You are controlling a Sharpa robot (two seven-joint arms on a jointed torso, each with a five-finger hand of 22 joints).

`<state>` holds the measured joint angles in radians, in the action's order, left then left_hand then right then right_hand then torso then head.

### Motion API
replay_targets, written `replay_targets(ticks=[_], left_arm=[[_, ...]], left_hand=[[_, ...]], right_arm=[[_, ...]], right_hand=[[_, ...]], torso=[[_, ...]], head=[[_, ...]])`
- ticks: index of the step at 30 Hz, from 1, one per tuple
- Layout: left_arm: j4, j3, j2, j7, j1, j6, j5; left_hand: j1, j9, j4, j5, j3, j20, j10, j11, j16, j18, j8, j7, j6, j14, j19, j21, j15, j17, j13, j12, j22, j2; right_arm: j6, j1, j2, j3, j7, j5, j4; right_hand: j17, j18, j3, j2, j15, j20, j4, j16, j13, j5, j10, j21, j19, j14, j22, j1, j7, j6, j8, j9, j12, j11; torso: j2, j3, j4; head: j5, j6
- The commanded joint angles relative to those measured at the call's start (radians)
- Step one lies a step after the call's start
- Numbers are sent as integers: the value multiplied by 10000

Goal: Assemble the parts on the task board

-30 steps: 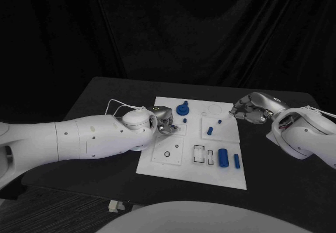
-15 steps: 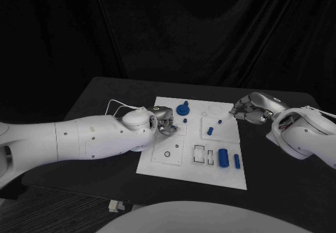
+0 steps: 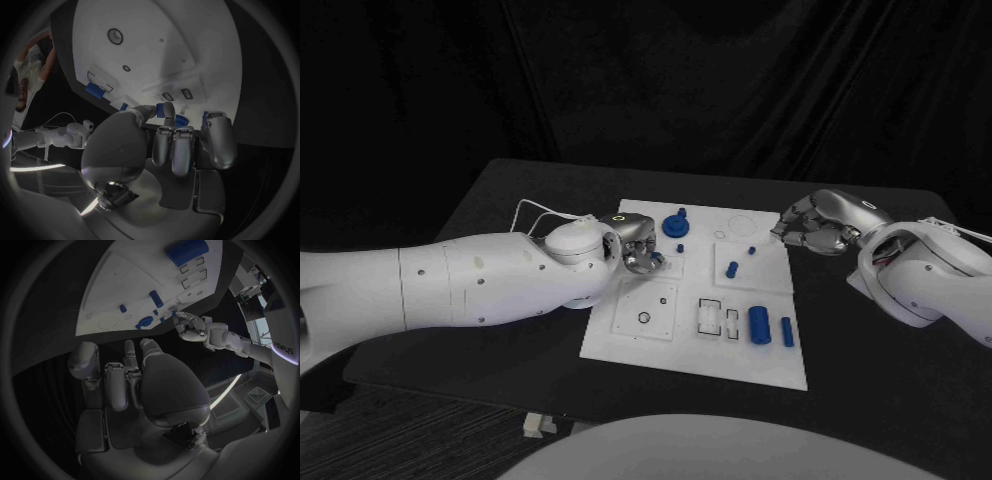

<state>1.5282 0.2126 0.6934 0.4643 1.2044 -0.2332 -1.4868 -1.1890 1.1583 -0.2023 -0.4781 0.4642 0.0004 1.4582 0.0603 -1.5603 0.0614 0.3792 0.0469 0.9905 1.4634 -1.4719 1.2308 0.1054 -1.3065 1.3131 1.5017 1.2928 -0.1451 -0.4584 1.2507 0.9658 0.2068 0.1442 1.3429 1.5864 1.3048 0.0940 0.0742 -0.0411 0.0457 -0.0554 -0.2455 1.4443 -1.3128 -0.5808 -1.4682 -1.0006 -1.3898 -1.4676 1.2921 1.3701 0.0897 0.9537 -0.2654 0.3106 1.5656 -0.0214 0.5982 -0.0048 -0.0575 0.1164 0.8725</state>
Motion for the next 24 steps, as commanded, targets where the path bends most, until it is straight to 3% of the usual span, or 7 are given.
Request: replay_targets(ticks=[1, 9, 15, 21, 24], left_arm=[[37, -11, 8, -255, 93, -99, 197], [27, -11, 41, -334, 255, -87, 379], [-112, -12, -6, -437, 510, 628, 879], [-523, -12, -251, -413, 1025, 2389, 1758], [-1026, -13, -526, -440, 1333, 3533, 2538]], left_hand=[[-363, 62, 565, -579, 1532, -18, 762, 60, 47, 82, 65, -396, 239, 997, 137, -66, 87, -2415, 1966, -43, 1859, -230], [-350, 60, 629, -574, 1618, -14, 755, 54, 42, 81, 62, -388, 264, 999, 139, -60, 82, -2423, 1955, -57, 1860, -229], [-348, 65, 768, -604, 1782, -5, 752, 44, 38, 90, 61, -374, 307, 1000, 166, -102, 72, -2428, 1951, -64, 1850, -225], [-341, 70, 894, -504, 1897, 10, 727, 18, 43, 103, 35, -340, 288, 995, 210, -176, 51, -2421, 1914, -111, 1831, -194], [-309, 74, 963, -383, 1945, 29, 697, -10, 73, 114, 8, -311, 254, 977, 251, -241, 26, -2378, 1874, -162, 1815, -144]], right_arm=[[15, -24, -8, -7, 153, 19, -11], [32, -25, -27, -7, 152, -26, -38], [51, -25, -34, -7, 152, -103, -44], [17, -25, -46, -7, 131, -127, -34], [-23, -25, -50, -7, 90, -132, -11]], right_hand=[[1182, 162, -381, -136, 85, 10, -15, -143, -2580, -177, -1026, 260, 5, -660, 1317, 248, 2, -27, -164, 150, 52, 85], [1182, 162, -381, -136, 85, 10, -15, -143, -2580, -177, -1026, 260, 5, -660, 1317, 248, 2, -27, -164, 150, 52, 85], [1173, 164, -394, -143, 87, 11, -13, -151, -2580, -180, -1026, 271, 8, -658, 1315, 256, 0, -27, -165, 152, 52, 87], [1172, 165, -400, -147, 87, 11, -12, -152, -2580, -182, -1026, 273, 8, -657, 1314, 260, -1, -26, -166, 152, 52, 88], [1175, 165, -413, -154, 88, 12, -6, -149, -2580, -186, -1026, 276, 8, -658, 1314, 272, -4, -23, -168, 154, 52, 90]], torso=[[-6, 5, 7], [-1, 7, 5], [-2, 5, 2], [12, -3, -5], [13, -3, -5]], head=[[8, 1], [10, 1], [20, 1], [6, 1], [7, 1]])
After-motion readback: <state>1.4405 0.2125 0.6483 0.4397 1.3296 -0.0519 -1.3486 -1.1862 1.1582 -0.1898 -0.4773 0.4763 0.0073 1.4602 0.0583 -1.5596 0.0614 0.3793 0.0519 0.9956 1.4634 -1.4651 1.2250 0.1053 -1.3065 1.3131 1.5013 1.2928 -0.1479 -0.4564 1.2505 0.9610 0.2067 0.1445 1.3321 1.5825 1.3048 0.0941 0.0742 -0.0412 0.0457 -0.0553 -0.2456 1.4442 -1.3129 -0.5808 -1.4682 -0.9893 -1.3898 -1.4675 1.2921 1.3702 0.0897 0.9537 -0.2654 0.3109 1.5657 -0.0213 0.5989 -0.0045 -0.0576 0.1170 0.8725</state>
